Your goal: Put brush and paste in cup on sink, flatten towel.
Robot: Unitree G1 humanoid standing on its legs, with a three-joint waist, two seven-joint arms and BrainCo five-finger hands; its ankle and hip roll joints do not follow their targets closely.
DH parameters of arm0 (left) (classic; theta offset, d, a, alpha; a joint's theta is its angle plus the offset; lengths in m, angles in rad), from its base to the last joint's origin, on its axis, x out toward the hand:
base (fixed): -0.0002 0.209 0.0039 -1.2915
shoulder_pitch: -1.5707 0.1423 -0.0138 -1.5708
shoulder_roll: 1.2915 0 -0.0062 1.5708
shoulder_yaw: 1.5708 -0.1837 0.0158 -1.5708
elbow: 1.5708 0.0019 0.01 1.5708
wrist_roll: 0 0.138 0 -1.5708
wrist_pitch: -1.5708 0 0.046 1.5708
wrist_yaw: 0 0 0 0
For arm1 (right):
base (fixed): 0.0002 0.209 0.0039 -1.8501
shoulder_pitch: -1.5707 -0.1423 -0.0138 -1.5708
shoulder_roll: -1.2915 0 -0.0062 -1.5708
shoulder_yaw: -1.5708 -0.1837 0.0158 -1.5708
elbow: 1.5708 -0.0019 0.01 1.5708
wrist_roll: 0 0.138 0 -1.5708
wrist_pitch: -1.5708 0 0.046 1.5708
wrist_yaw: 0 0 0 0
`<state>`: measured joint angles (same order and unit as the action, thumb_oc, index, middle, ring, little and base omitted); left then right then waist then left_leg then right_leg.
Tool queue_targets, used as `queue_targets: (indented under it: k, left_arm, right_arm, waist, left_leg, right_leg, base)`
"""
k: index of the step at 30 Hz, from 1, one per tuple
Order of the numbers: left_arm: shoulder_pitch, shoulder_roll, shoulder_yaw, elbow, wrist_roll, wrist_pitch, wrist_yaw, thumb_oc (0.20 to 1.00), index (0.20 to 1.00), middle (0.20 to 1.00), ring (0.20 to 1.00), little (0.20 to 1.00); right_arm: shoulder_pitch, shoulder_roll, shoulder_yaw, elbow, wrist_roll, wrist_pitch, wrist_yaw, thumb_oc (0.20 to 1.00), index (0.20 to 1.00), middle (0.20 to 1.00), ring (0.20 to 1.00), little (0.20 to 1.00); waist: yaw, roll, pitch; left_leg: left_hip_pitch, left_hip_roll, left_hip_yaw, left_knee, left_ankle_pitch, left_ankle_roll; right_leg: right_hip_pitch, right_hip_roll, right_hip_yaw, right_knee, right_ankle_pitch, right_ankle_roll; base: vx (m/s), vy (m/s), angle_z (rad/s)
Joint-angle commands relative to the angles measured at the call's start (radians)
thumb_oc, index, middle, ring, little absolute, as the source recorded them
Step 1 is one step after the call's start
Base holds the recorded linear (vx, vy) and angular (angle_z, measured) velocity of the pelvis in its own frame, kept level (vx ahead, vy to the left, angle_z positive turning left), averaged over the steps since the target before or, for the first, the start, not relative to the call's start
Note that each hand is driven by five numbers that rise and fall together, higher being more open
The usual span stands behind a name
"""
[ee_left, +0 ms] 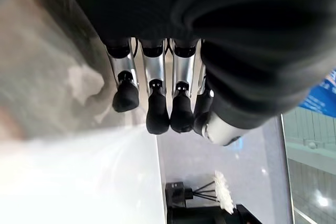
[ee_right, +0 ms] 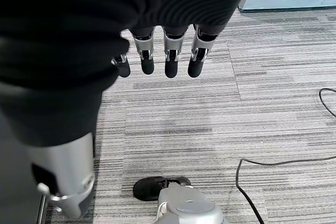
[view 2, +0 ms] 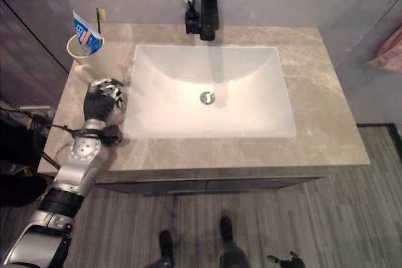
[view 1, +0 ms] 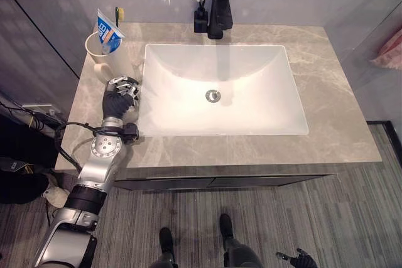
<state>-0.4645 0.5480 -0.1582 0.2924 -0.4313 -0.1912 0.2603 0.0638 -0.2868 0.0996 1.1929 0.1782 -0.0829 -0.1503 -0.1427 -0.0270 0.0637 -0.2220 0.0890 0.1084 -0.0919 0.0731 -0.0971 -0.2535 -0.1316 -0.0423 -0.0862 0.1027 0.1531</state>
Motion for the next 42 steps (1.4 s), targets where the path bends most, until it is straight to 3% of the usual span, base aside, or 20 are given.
queue_targets:
  k: [1, 12, 14, 24, 30, 39, 42]
  left_arm:
    - [-0.06, 0.064, 0.067, 0.005, 0.0, -0.052, 0.018, 0.2, 0.2, 0.2, 0.2, 0.2]
    - [-0.14, 0.135, 0.075, 0.094, -0.021, -0.063, 0.049, 0.2, 0.2, 0.2, 0.2, 0.2]
    - [-0.204, 0.18, 0.054, 0.15, -0.031, -0.065, 0.063, 0.2, 0.2, 0.2, 0.2, 0.2]
    - [-0.313, 0.233, -0.02, 0.254, -0.037, -0.059, 0.065, 0.2, 0.2, 0.2, 0.2, 0.2]
    - [-0.292, 0.209, -0.023, 0.236, -0.014, -0.055, 0.075, 0.2, 0.2, 0.2, 0.2, 0.2]
    - [0.002, 0.082, 0.087, -0.017, 0.082, -0.04, 0.039, 0.2, 0.2, 0.2, 0.2, 0.2]
    - [0.013, 0.033, 0.082, -0.074, 0.071, -0.046, 0.022, 0.2, 0.2, 0.2, 0.2, 0.2]
  right_arm:
    - [0.017, -0.038, 0.002, 0.0, -0.008, 0.0, -0.014, 1.0, 1.0, 1.0, 1.0, 1.0]
    - [0.006, -0.051, 0.018, -0.004, -0.017, -0.001, -0.008, 1.0, 1.0, 1.0, 1.0, 1.0]
    - [0.002, -0.056, 0.026, -0.011, -0.017, -0.002, -0.008, 1.0, 1.0, 1.0, 1.0, 1.0]
    - [-0.008, -0.057, 0.053, -0.011, -0.018, -0.003, -0.007, 1.0, 1.0, 1.0, 1.0, 1.0]
    - [-0.013, -0.045, 0.071, -0.01, -0.026, -0.001, -0.007, 1.0, 1.0, 1.0, 1.0, 1.0]
    - [-0.015, -0.031, 0.065, -0.013, -0.08, 0.013, 0.015, 1.0, 1.0, 1.0, 1.0, 1.0]
    - [-0.02, -0.052, 0.054, -0.018, -0.107, 0.018, 0.024, 1.0, 1.0, 1.0, 1.0, 1.0]
  waist:
    - [0.015, -0.008, -0.018]
    - [0.014, -0.025, -0.01]
    - [0.009, -0.033, -0.005]
    - [0.0, -0.055, 0.007]
    - [0.007, -0.059, 0.006]
    - [0.037, -0.07, -0.017]
    - [0.043, -0.075, 0.026]
  left_leg:
    - [-0.014, 0.11, -0.003, 0.005, 0.028, -0.078]
    - [-0.039, 0.112, -0.012, 0.005, 0.035, -0.083]
    - [-0.049, 0.114, -0.014, 0.005, 0.04, -0.085]
    - [-0.069, 0.119, -0.016, 0.005, 0.045, -0.085]
    - [-0.067, 0.117, -0.023, 0.005, 0.043, -0.083]
    - [0.064, 0.105, -0.005, 0.013, -0.008, -0.067]
    - [-0.024, 0.06, -0.008, 0.252, -0.082, -0.068]
  right_leg:
    - [-0.008, -0.112, -0.053, -0.001, 0.058, 0.085]
    - [-0.02, -0.109, -0.064, -0.001, 0.064, 0.089]
    - [-0.028, -0.107, -0.065, -0.001, 0.068, 0.091]
    - [-0.049, -0.103, -0.062, -0.001, 0.077, 0.095]
    - [-0.04, -0.103, -0.067, -0.001, 0.072, 0.093]
    - [0.121, -0.109, -0.104, -0.001, 0.026, 0.082]
    - [0.183, -0.157, -0.148, 0.007, 0.026, 0.078]
  base:
    - [0.0, 0.0, 0.0]
    - [0.0, 0.002, 0.03]
    - [-0.01, 0.003, 0.04]
    - [0.0, 0.0, 0.0]
    - [0.03, -0.003, 0.01]
    - [0.1, 0.026, 0.1]
    - [-0.05, 0.097, 0.29]
